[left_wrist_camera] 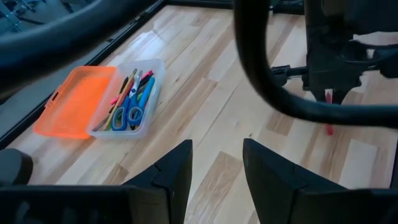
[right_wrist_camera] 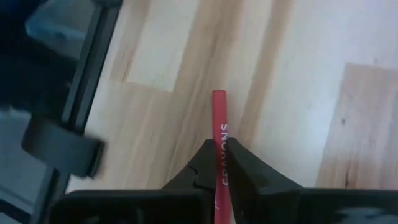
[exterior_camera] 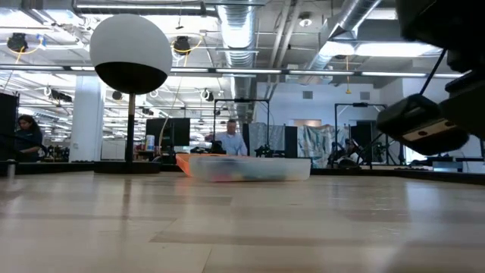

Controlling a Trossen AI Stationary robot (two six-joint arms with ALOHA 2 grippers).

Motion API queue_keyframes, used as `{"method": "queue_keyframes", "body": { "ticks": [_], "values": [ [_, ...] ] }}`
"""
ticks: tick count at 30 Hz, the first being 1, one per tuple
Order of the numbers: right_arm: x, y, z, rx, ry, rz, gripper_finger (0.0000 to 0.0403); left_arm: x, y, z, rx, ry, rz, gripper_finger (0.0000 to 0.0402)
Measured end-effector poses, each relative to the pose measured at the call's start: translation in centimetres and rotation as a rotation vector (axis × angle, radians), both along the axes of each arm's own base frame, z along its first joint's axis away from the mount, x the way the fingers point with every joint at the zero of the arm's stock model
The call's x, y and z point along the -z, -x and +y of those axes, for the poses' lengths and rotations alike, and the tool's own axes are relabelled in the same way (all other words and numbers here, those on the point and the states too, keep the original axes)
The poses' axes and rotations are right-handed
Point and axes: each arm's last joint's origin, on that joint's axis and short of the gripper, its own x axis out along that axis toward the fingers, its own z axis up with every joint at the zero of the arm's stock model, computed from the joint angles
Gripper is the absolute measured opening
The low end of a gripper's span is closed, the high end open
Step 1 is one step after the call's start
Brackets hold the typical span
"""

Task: Pick & place school supplies into a supply box
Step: Put the red crayon into the supply box

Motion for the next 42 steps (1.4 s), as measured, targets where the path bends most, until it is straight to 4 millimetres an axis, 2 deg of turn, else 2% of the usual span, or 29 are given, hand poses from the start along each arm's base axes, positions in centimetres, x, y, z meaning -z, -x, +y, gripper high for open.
{"method": "queue_keyframes", "body": {
  "ticks": [11,17,21,27,32,37,42],
  "values": [
    [0.0,0.0,0.0,0.352,-0.111,0.090,0.0006,-0.1,-0.1,0.1,-0.008,-0.017,-0.044,0.0137],
    [-1.2,-0.2,0.2,0.364,-0.104,0.045,0.0003,-0.1,-0.4,0.4,-0.013,-0.024,-0.039,0.0137],
    [-2.6,-0.9,-1.1,0.377,-0.035,0.015,0.0003,-0.1,-0.7,0.6,-0.019,-0.028,-0.039,0.0137],
    [-5.6,-1.7,-4.6,0.357,0.024,0.001,0.0002,-0.1,-0.8,0.7,-0.025,-0.026,-0.039,0.0137],
    [-8.6,-2.7,-9.0,0.376,0.080,-0.091,0.0003,-0.1,-0.8,0.7,-0.038,-0.009,-0.049,0.0137],
    [-10.3,-3.6,-13.9,0.386,0.150,-0.161,0.0002,-0.1,-0.8,0.7,-0.054,0.011,-0.067,0.0137],
    [-10.6,-4.2,-17.9,0.382,0.221,-0.181,0.0003,-0.1,-0.8,0.7,-0.063,0.023,-0.078,0.0137]
  ]
}}
